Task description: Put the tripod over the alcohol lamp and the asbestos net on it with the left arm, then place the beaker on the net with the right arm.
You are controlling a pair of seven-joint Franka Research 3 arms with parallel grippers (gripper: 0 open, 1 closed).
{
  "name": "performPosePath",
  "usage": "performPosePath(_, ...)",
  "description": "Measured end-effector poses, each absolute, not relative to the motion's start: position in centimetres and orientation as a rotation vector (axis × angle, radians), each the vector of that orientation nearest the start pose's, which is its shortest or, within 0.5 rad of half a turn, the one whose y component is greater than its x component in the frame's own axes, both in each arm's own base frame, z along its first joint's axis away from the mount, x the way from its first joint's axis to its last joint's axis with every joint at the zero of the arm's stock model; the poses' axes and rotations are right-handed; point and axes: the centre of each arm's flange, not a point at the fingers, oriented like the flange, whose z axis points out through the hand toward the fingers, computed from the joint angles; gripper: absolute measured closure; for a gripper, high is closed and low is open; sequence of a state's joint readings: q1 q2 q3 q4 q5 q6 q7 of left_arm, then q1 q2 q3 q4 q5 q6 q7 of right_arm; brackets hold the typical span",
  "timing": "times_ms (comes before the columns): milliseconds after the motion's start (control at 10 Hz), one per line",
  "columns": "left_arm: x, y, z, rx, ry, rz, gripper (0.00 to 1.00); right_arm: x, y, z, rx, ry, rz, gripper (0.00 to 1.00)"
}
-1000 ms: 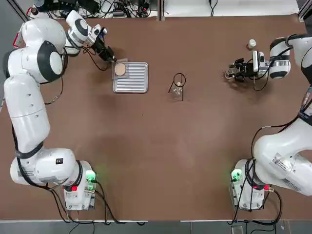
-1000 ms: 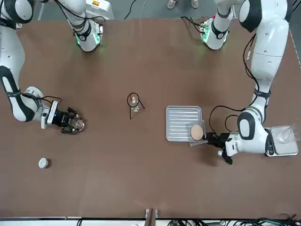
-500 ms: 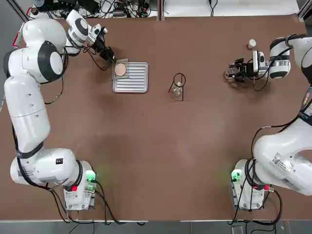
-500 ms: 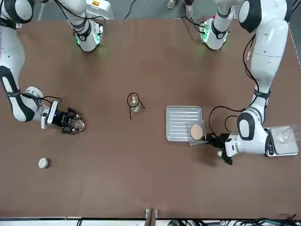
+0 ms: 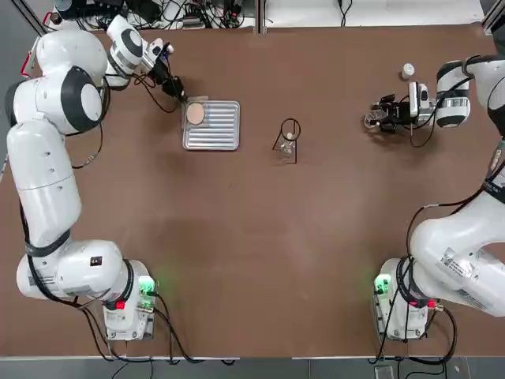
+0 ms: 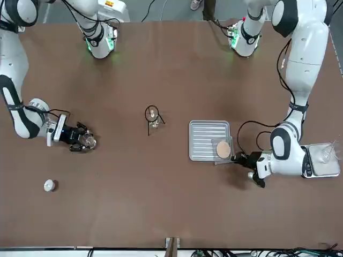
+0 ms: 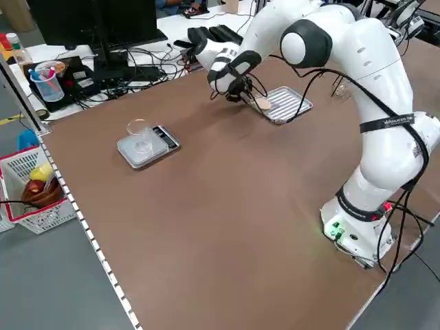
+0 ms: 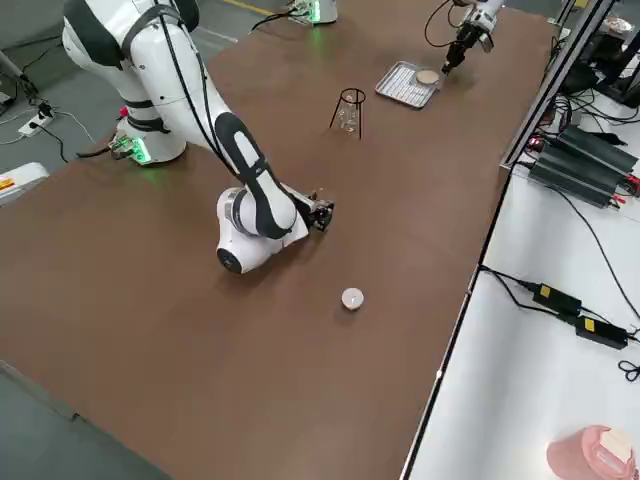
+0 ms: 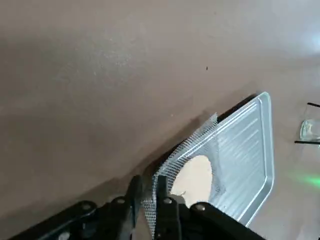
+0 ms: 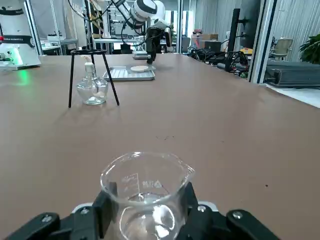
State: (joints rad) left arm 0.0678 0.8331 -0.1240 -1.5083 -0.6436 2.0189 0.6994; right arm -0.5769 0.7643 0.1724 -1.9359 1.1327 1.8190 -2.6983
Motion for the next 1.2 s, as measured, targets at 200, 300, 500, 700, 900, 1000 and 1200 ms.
performPosePath(200, 68.2, -6.1, 16.4, 2.413, -0.417, -0.117, 0.91, 52.7, -14.0, 9.1, -1.551, -1.353, -1.182, 0.42)
performPosePath(300, 68.3, -5.9, 16.6, 2.417, -0.395, -0.118, 0.94, 52.7, -14.0, 9.1, -1.552, -1.353, -1.182, 0.42)
performPosePath(500, 68.9, -5.5, 17.8, 2.433, -0.306, -0.122, 0.96, 52.6, -14.1, 9.1, -1.552, -1.353, -1.182, 0.42)
performPosePath(700, 69.9, -7.6, 21.1, 2.425, -0.229, -0.109, 0.97, 52.7, -14.1, 9.1, -1.552, -1.354, -1.183, 0.42)
performPosePath(900, 70.2, -10.9, 23.6, 2.376, -0.164, -0.119, 0.98, 52.8, -14.1, 9.2, -1.552, -1.356, -1.185, 0.42)
performPosePath(1000, 70.2, -12.1, 24.2, 2.335, -0.135, -0.118, 0.98, 52.8, -14.1, 9.2, -1.552, -1.356, -1.185, 0.42)
performPosePath(1200, 70.2, -13.7, 26.3, 2.256, -0.122, -0.106, 0.98, 52.8, -14.2, 9.2, -1.552, -1.356, -1.186, 0.42)
